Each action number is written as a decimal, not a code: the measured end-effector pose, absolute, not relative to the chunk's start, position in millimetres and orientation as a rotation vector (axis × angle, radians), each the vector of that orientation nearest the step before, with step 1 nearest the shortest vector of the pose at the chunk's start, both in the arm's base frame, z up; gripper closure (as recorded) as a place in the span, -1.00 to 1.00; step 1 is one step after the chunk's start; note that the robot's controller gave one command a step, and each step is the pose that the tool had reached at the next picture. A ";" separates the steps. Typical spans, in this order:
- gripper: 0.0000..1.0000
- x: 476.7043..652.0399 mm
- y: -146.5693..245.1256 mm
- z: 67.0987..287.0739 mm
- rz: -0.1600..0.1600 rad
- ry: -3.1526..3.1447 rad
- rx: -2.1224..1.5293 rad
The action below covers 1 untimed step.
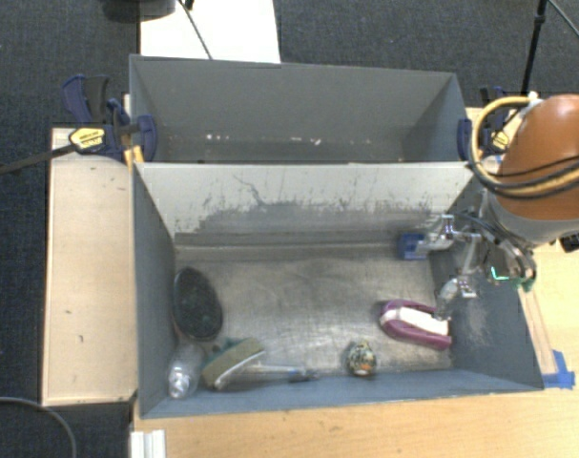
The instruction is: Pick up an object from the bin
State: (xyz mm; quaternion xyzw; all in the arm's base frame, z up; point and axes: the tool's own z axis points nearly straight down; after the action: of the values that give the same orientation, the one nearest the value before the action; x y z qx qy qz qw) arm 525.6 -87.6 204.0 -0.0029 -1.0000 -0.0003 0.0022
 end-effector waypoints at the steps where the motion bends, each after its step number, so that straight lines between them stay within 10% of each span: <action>1: -1.00 499.3 -69.8 71.3 0.002 -3.134 0.320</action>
Offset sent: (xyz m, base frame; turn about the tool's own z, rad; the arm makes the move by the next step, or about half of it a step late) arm -0.0284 0.0182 -0.1340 -0.2121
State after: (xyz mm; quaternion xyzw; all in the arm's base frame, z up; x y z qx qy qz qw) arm 499.3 -69.8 71.3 0.1014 -0.9948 0.0006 -0.0043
